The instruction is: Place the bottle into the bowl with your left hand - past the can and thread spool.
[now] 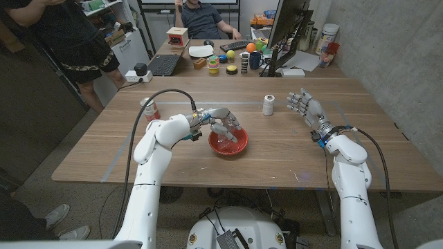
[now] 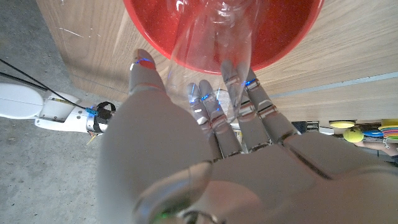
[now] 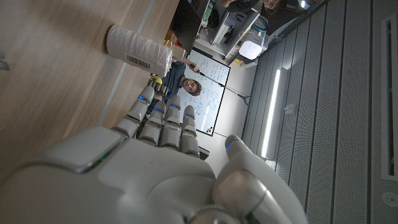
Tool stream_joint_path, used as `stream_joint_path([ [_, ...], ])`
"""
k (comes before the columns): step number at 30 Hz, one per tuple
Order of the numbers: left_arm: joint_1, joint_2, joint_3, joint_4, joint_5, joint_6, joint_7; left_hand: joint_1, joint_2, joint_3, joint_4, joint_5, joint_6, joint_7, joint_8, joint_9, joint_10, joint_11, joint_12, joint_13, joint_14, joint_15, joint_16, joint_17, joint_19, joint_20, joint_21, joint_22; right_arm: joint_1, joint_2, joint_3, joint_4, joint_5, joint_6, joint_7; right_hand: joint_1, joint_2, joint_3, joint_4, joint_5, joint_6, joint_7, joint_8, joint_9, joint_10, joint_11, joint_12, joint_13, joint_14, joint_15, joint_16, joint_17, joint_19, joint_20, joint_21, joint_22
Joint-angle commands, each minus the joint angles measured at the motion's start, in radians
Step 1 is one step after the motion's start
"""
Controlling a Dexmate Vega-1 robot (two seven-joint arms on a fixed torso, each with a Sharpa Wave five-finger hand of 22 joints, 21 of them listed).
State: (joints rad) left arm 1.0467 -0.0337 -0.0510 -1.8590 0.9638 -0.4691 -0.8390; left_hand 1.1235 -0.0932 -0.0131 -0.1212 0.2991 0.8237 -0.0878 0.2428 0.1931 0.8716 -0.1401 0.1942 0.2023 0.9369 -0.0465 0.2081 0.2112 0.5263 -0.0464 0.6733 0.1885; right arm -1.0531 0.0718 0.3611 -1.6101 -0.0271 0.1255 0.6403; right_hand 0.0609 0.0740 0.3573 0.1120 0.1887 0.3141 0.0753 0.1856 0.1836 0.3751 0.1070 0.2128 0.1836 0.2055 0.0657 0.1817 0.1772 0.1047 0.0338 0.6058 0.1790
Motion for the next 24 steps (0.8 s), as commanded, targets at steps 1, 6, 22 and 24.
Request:
stream_joint_path([
  [1, 0.006, 0.005, 0.005, 0.011, 0.011, -0.001, 0.012, 0.185, 0.196, -0.004, 0.000, -0.005, 0.004, -0.006, 0.000, 0.003, 0.071, -0.068, -0.001, 0.005, 0.088, -0.187, 0.004, 0.003, -0.004, -0.102, 0.004, 0.001, -0.002, -0.002, 0.003, 0.005, 0.004, 0.000, 0.003, -0.003, -0.005, -0.005, -0.002, 0.005, 0.002, 0.004, 0.006, 0.004, 0.001, 0.005, 0.006, 0.006, 0.004, 0.005, 0.003, 0.002, 0.006, 0.001, -0.004, 0.006],
  [6, 0.015, 0.011, 0.005, 0.011, 0.020, -0.006, 0.024, 0.186, 0.195, -0.005, -0.001, -0.006, 0.004, -0.005, -0.001, 0.003, 0.068, -0.068, -0.002, 0.005, 0.087, -0.187, 0.003, 0.003, -0.005, -0.102, 0.004, 0.001, -0.002, -0.001, 0.003, 0.002, 0.003, 0.001, 0.001, -0.005, -0.006, -0.006, -0.001, 0.005, 0.002, 0.004, 0.006, 0.004, 0.001, 0.006, 0.006, 0.006, 0.005, 0.005, 0.003, 0.002, 0.007, 0.001, -0.006, 0.006],
  [22, 0.025, 0.018, 0.010, 0.003, 0.033, -0.004, 0.022, 0.188, 0.195, -0.007, 0.001, -0.011, -0.008, -0.007, -0.008, 0.003, 0.059, -0.067, -0.004, 0.005, 0.079, -0.187, -0.001, 0.002, -0.010, -0.101, 0.005, 0.001, -0.006, 0.000, 0.003, -0.002, 0.007, 0.001, 0.003, -0.013, -0.009, -0.013, 0.004, 0.005, 0.002, 0.012, 0.006, 0.004, 0.003, 0.010, 0.006, 0.006, 0.004, 0.005, 0.004, 0.003, 0.008, 0.000, -0.009, 0.006],
  [24, 0.025, 0.021, 0.013, 0.005, 0.034, -0.004, 0.018, 0.188, 0.195, -0.007, 0.001, -0.011, -0.007, -0.008, -0.008, 0.003, 0.058, -0.067, -0.004, 0.005, 0.078, -0.187, -0.001, 0.002, -0.009, -0.101, 0.005, 0.001, -0.007, -0.001, 0.003, -0.004, 0.007, 0.000, 0.004, -0.013, -0.009, -0.014, 0.005, 0.006, 0.002, 0.012, 0.006, 0.004, 0.002, 0.010, 0.006, 0.006, 0.003, 0.004, 0.004, 0.003, 0.008, 0.000, -0.010, 0.006],
])
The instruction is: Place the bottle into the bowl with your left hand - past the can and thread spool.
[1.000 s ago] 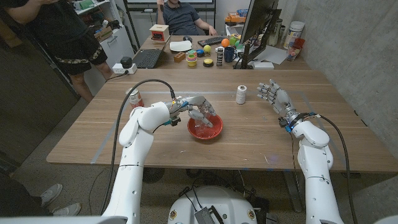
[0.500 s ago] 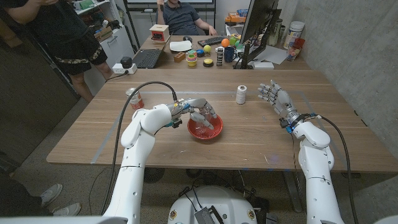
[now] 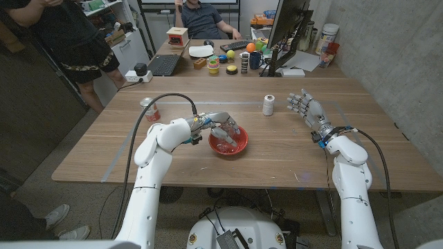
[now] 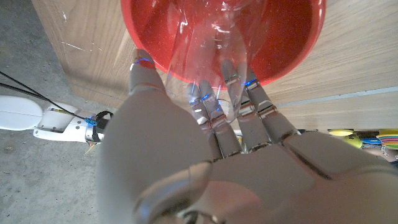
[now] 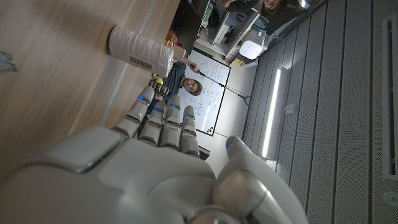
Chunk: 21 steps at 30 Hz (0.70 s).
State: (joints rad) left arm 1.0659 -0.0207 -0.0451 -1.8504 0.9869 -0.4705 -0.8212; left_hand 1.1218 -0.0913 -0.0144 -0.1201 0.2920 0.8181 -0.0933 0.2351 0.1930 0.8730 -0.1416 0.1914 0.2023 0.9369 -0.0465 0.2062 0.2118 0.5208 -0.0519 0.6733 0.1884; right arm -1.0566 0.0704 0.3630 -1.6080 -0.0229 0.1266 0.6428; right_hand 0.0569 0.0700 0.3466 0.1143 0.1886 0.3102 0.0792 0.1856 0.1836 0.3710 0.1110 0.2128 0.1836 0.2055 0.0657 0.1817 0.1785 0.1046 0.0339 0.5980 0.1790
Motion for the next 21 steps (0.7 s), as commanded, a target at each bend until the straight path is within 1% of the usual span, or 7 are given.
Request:
stream_joint_path([
  [1, 0.005, 0.006, 0.006, -0.003, 0.006, 0.001, -0.007, 0.190, 0.193, -0.006, 0.000, -0.004, -0.002, -0.003, -0.001, 0.004, 0.056, -0.066, -0.002, 0.005, 0.078, -0.187, 0.001, 0.001, -0.005, -0.095, 0.005, 0.002, -0.004, 0.001, 0.002, -0.007, 0.003, 0.000, 0.001, -0.010, -0.005, -0.003, 0.002, 0.006, 0.005, 0.009, 0.006, 0.004, 0.006, 0.006, 0.006, 0.006, 0.004, 0.004, 0.004, 0.002, 0.008, 0.000, -0.002, 0.006],
  [10, 0.013, 0.008, 0.009, -0.017, 0.016, 0.002, -0.003, 0.184, 0.188, -0.012, 0.004, -0.008, -0.020, -0.005, -0.008, 0.005, 0.039, -0.064, -0.006, 0.004, 0.061, -0.186, -0.005, -0.001, -0.016, -0.089, 0.003, 0.002, -0.007, 0.000, 0.003, -0.011, 0.005, -0.004, 0.000, -0.012, -0.006, -0.006, 0.004, 0.006, 0.006, 0.013, 0.006, 0.004, 0.007, 0.006, 0.007, 0.006, 0.004, 0.005, 0.004, 0.002, 0.008, 0.000, -0.004, 0.006],
  [13, 0.012, 0.007, 0.008, -0.017, 0.008, 0.009, -0.020, 0.181, 0.186, -0.015, 0.006, -0.010, -0.028, -0.005, -0.011, 0.005, 0.029, -0.064, -0.008, 0.004, 0.054, -0.185, -0.007, -0.001, -0.022, -0.085, 0.002, 0.002, -0.007, 0.000, 0.004, -0.011, 0.006, -0.003, 0.001, -0.013, -0.006, -0.007, 0.005, 0.006, 0.005, 0.013, 0.006, 0.004, 0.006, 0.004, 0.006, 0.006, 0.004, 0.005, 0.004, 0.002, 0.009, -0.001, -0.004, 0.006],
  [17, 0.014, 0.008, 0.010, -0.024, 0.009, 0.009, -0.023, 0.168, 0.178, -0.026, 0.013, -0.014, -0.044, -0.006, -0.015, 0.007, 0.001, -0.065, -0.011, 0.004, 0.029, -0.183, -0.013, -0.003, -0.030, -0.076, 0.000, 0.002, -0.008, -0.001, 0.005, -0.014, 0.005, -0.007, 0.000, -0.015, -0.007, -0.008, 0.006, 0.007, 0.005, 0.014, 0.006, 0.004, 0.006, 0.005, 0.006, 0.006, 0.004, 0.006, 0.004, 0.002, 0.009, 0.000, -0.005, 0.006],
  [19, 0.015, 0.008, 0.010, -0.026, 0.011, 0.009, -0.020, 0.163, 0.173, -0.031, 0.016, -0.015, -0.056, 0.001, -0.019, 0.008, -0.012, -0.064, -0.012, 0.004, 0.018, -0.183, -0.014, -0.004, -0.032, -0.073, 0.000, 0.001, -0.007, -0.001, 0.005, -0.011, 0.010, -0.006, 0.005, -0.015, -0.007, -0.008, 0.006, 0.007, 0.005, 0.014, 0.006, 0.004, 0.006, 0.006, 0.006, 0.006, 0.004, 0.005, 0.004, 0.002, 0.009, -0.001, -0.006, 0.006],
  [20, 0.015, 0.007, 0.009, -0.025, 0.006, 0.011, -0.026, 0.159, 0.170, -0.034, 0.017, -0.016, -0.060, -0.001, -0.020, 0.009, -0.017, -0.065, -0.012, 0.004, 0.011, -0.182, -0.016, -0.005, -0.034, -0.071, -0.001, 0.001, -0.008, -0.001, 0.005, -0.014, 0.006, -0.005, 0.001, -0.016, -0.007, -0.009, 0.007, 0.007, 0.005, 0.015, 0.006, 0.004, 0.009, 0.009, 0.007, 0.006, 0.005, 0.006, 0.004, 0.002, 0.010, 0.000, -0.006, 0.006],
  [21, 0.014, 0.008, 0.010, -0.026, 0.008, 0.011, -0.029, 0.157, 0.169, -0.036, 0.018, -0.016, -0.064, 0.002, -0.020, 0.009, -0.022, -0.065, -0.013, 0.004, 0.006, -0.182, -0.017, -0.005, -0.037, -0.068, -0.002, 0.001, -0.008, -0.002, 0.004, -0.013, 0.005, -0.004, 0.002, -0.016, -0.007, -0.010, 0.007, 0.007, 0.005, 0.015, 0.006, 0.004, 0.006, 0.003, 0.006, 0.006, 0.004, 0.005, 0.004, 0.002, 0.010, -0.001, -0.007, 0.006],
])
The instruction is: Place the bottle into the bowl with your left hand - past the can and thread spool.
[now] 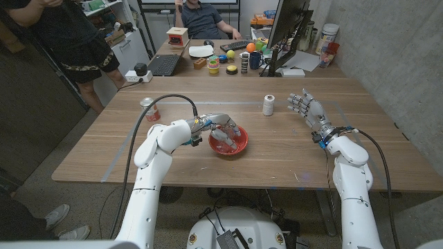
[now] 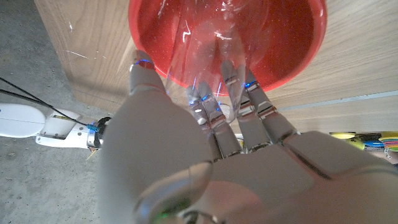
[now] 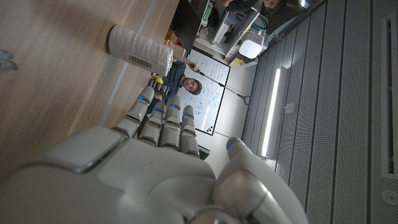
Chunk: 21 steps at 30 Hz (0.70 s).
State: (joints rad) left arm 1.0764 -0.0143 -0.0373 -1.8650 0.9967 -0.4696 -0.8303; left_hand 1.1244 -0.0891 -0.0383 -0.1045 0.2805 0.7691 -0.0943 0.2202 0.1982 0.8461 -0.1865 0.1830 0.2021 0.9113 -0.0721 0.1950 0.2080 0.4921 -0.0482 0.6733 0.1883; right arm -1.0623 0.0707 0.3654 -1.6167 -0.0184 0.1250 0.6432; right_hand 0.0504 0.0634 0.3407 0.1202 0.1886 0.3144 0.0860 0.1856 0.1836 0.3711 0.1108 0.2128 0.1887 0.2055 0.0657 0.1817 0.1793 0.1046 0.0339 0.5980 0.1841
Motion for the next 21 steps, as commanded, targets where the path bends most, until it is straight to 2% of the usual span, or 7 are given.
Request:
stream_joint_path([
  [1, 0.004, 0.002, 0.003, -0.013, -0.001, 0.011, -0.021, 0.148, 0.160, -0.019, 0.005, -0.006, -0.024, 0.004, -0.007, 0.005, -0.011, -0.018, -0.006, 0.005, 0.012, -0.155, -0.011, -0.005, -0.012, -0.071, -0.003, 0.001, -0.001, -0.002, 0.003, -0.002, 0.005, -0.005, 0.005, -0.010, -0.001, -0.004, 0.001, 0.007, 0.001, 0.008, 0.006, 0.004, 0.007, 0.004, 0.007, 0.001, 0.005, 0.006, 0.004, 0.001, 0.010, 0.000, -0.007, 0.001],
  [6, 0.008, 0.000, 0.003, -0.016, 0.001, 0.016, -0.021, 0.126, 0.147, -0.039, 0.017, -0.006, -0.072, 0.016, -0.015, 0.008, -0.075, -0.017, -0.009, 0.005, -0.044, -0.152, -0.015, -0.011, -0.037, -0.045, -0.012, 0.001, -0.002, -0.002, 0.002, -0.005, 0.000, -0.004, 0.001, -0.011, -0.001, -0.005, 0.002, 0.008, 0.000, 0.008, 0.006, 0.004, 0.008, 0.006, 0.007, 0.001, 0.005, 0.007, 0.005, 0.001, 0.012, -0.001, -0.007, 0.001],
  [13, 0.009, 0.005, 0.000, -0.017, -0.004, 0.014, -0.028, 0.095, 0.132, -0.067, 0.032, -0.002, -0.142, 0.029, -0.022, 0.012, -0.162, -0.013, -0.010, 0.008, -0.116, -0.150, -0.014, -0.013, -0.057, -0.030, -0.022, 0.000, 0.002, -0.003, -0.001, 0.001, 0.002, -0.005, 0.005, -0.013, -0.002, -0.008, 0.004, 0.008, -0.002, 0.010, 0.005, 0.003, 0.008, 0.008, 0.007, 0.001, 0.006, 0.006, 0.005, 0.001, 0.012, 0.000, -0.009, 0.001],
  [17, 0.006, 0.006, -0.002, -0.017, -0.008, 0.021, -0.044, 0.067, 0.121, -0.093, 0.048, 0.005, -0.195, 0.043, -0.021, 0.013, -0.234, 0.007, -0.007, 0.011, -0.198, -0.142, -0.013, -0.010, -0.084, -0.001, -0.036, 0.000, 0.003, -0.002, -0.003, 0.003, -0.001, -0.005, 0.003, -0.014, -0.002, -0.009, 0.005, 0.009, -0.002, 0.010, 0.005, 0.003, 0.008, 0.007, 0.007, 0.001, 0.006, 0.006, 0.005, 0.001, 0.013, -0.001, -0.010, 0.001],
  [18, 0.006, 0.007, -0.004, -0.017, -0.011, 0.019, -0.042, 0.057, 0.118, -0.102, 0.053, 0.008, -0.211, 0.053, -0.021, 0.013, -0.258, 0.021, -0.007, 0.011, -0.225, -0.139, -0.013, -0.008, -0.086, 0.004, -0.037, 0.000, 0.004, -0.004, -0.004, 0.003, -0.004, -0.005, 0.004, -0.014, -0.002, -0.009, 0.005, 0.009, -0.002, 0.010, 0.005, 0.003, 0.007, 0.008, 0.007, 0.001, 0.006, 0.007, 0.005, 0.001, 0.012, 0.000, -0.010, 0.001],
  [21, 0.006, 0.007, -0.003, -0.019, -0.009, 0.023, -0.051, 0.044, 0.113, -0.114, 0.060, 0.013, -0.241, 0.057, -0.024, 0.013, -0.293, 0.040, -0.007, 0.012, -0.264, -0.132, -0.012, -0.006, -0.101, 0.017, -0.045, 0.000, 0.006, -0.002, -0.005, 0.003, -0.004, -0.006, 0.002, -0.015, -0.003, -0.010, 0.005, 0.009, -0.002, 0.012, 0.006, 0.003, 0.008, 0.008, 0.007, 0.001, 0.007, 0.006, 0.005, 0.001, 0.013, -0.001, -0.010, 0.001],
])
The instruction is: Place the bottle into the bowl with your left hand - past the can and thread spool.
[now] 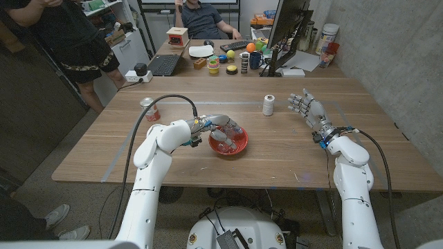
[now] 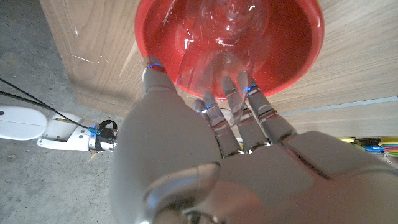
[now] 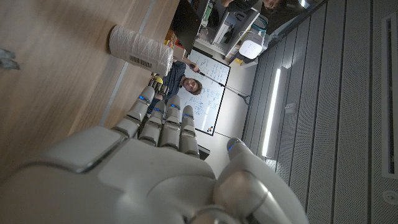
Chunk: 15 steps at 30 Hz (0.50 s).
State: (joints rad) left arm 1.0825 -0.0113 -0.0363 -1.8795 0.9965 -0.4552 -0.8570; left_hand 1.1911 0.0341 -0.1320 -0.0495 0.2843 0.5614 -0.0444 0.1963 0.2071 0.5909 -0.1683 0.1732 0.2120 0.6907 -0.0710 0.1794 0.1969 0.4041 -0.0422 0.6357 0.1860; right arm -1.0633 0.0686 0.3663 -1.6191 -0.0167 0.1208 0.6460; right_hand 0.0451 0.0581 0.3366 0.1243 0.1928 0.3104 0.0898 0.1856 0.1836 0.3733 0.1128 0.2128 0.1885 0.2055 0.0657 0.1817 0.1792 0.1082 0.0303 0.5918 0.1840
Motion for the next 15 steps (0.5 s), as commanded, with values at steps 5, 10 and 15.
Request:
stream_joint_path([
  [5, 0.000, 0.006, -0.007, -0.004, -0.014, 0.006, -0.025, -0.039, -0.019, -0.042, 0.014, 0.022, -0.079, 0.022, 0.002, 0.004, -0.119, 0.058, 0.001, 0.004, -0.128, -0.098, 0.003, 0.009, -0.051, 0.037, -0.026, 0.003, 0.009, 0.000, -0.008, 0.010, -0.007, 0.002, 0.000, -0.011, 0.002, -0.008, 0.002, 0.005, 0.003, 0.010, 0.006, 0.003, 0.007, 0.006, 0.007, 0.001, 0.008, 0.007, 0.005, 0.002, 0.009, 0.002, -0.005, 0.001],
  [10, -0.003, 0.008, -0.005, -0.005, -0.012, 0.006, -0.033, -0.053, -0.026, -0.062, 0.023, 0.034, -0.137, 0.041, -0.003, 0.005, -0.192, 0.086, 0.000, 0.004, -0.201, -0.075, 0.003, 0.011, -0.095, 0.055, -0.046, 0.004, 0.009, 0.001, -0.008, 0.009, -0.007, 0.002, -0.002, -0.013, 0.001, -0.010, 0.003, 0.006, 0.004, 0.011, 0.006, 0.003, 0.007, 0.007, 0.007, 0.001, 0.008, 0.008, 0.005, 0.002, 0.011, 0.002, -0.006, 0.001],
  [15, -0.002, 0.009, -0.005, -0.006, -0.007, 0.005, -0.027, -0.062, -0.030, -0.075, 0.028, 0.042, -0.180, 0.048, -0.006, 0.005, -0.245, 0.111, 0.000, 0.004, -0.254, -0.049, 0.003, 0.012, -0.117, 0.063, -0.057, 0.004, 0.009, 0.001, -0.008, 0.009, -0.010, 0.002, -0.004, -0.014, 0.000, -0.011, 0.004, 0.006, 0.004, 0.011, 0.006, 0.003, 0.008, 0.005, 0.007, 0.001, 0.009, 0.008, 0.005, 0.002, 0.010, 0.002, -0.007, 0.001],
])
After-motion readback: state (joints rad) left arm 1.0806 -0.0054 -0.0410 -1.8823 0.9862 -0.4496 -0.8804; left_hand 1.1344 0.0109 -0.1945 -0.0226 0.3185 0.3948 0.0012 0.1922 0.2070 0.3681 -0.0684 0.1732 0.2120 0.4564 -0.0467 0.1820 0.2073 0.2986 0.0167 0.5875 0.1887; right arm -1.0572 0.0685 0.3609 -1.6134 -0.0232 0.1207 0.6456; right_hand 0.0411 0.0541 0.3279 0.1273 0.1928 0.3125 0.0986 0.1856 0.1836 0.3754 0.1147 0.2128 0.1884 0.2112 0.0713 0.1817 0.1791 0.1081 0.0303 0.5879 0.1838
